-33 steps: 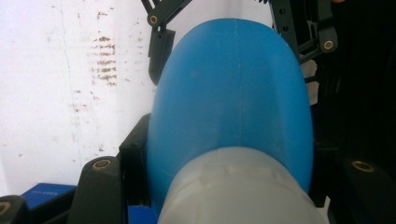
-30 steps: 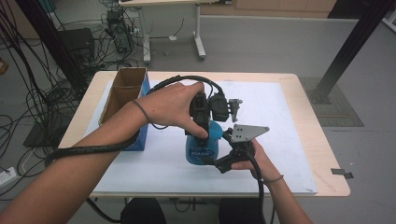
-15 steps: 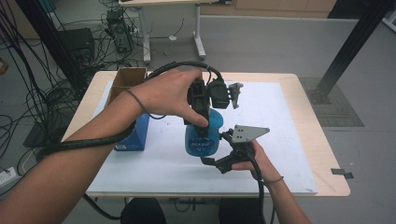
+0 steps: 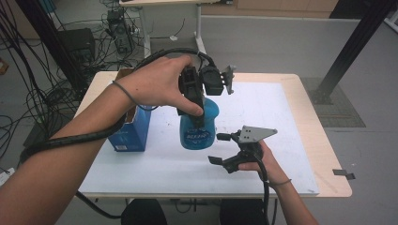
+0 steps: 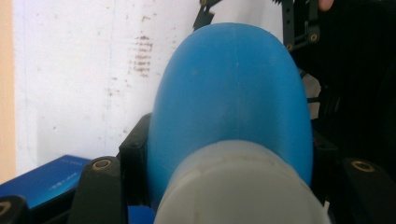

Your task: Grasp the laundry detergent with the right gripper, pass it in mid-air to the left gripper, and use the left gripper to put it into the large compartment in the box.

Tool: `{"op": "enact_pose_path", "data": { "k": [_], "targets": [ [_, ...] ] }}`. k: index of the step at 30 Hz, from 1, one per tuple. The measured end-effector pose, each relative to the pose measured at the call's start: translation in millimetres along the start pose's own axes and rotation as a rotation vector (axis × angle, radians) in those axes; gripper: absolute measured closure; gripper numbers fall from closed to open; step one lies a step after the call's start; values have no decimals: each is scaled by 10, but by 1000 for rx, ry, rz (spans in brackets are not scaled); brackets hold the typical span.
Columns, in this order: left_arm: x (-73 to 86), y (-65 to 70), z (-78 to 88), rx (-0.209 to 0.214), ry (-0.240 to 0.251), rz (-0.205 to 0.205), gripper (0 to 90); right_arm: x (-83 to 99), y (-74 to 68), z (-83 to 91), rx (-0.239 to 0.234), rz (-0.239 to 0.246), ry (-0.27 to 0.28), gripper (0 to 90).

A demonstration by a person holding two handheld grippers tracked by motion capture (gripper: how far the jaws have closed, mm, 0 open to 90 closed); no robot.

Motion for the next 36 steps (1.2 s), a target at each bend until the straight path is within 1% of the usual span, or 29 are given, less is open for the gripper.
{"op": "enact_pose_path", "data": {
  "k": [1,3,4,5,11,13,14,16,18,20,21,23,25,26,27,28,29,30,31,32,33,34,35,36],
  "targets": [
    [3,-3,10,-1,-4,8,379,6,4,10,6,-1,0,138],
    [28,-11,38,-6,5,19,379,20,10,30,20,-8,-3,138],
    [41,-24,57,-7,7,33,379,23,11,36,27,-8,-5,138],
    [54,-31,71,-8,12,39,379,32,17,46,35,-14,-7,138],
    [155,-79,150,-31,38,117,379,46,40,101,61,-20,-10,139],
    [185,-97,172,-39,41,134,379,51,46,117,73,-22,-9,140],
    [192,-115,188,-41,39,133,379,51,50,123,77,-23,-10,140],
    [249,-146,228,-52,69,171,379,54,57,128,86,-27,-10,141],
    [275,-169,254,-63,75,193,379,55,61,129,95,-26,-14,142],
    [313,-204,290,-79,83,234,379,57,66,133,101,-26,-13,142],
    [331,-220,304,-86,88,245,379,59,64,138,108,-26,-11,142],
    [375,-267,347,-101,99,296,380,60,69,141,112,-29,-13,142],
    [409,-300,382,-115,109,327,380,63,70,144,120,-32,-14,142],
    [425,-331,401,-117,115,365,380,66,71,145,121,-31,-13,142],
    [449,-346,414,-125,126,385,380,69,70,145,126,-30,-12,143],
    [470,-381,436,-129,133,430,380,69,71,146,127,-33,-14,143],
    [486,-401,446,-132,139,456,380,71,74,151,128,-33,-15,143],
    [513,-410,461,-144,155,483,380,74,73,153,130,-33,-14,144],
    [525,-442,484,-150,155,528,380,77,74,156,132,-35,-12,144],
    [563,-478,502,-156,170,572,380,81,74,161,133,-39,-9,144],
    [587,-498,517,-158,181,602,380,89,79,165,131,-44,-4,145],
    [611,-546,539,-152,179,645,380,91,78,168,131,-49,-2,145],
    [640,-563,548,-155,194,673,380,92,77,169,135,-48,-1,145],
    [681,-598,570,-153,205,691,380,91,78,169,137,-49,-2,145]
  ]
}}
Point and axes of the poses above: each handheld gripper's, and its own axes: z roughly backward along the jaws, x roughly out of its underside, y roughly to its right, the point moved 4 cm from there along -z, roughly forward along the jaws, and after that the axes turned 12 degrees about x, right-handed, at the moved point
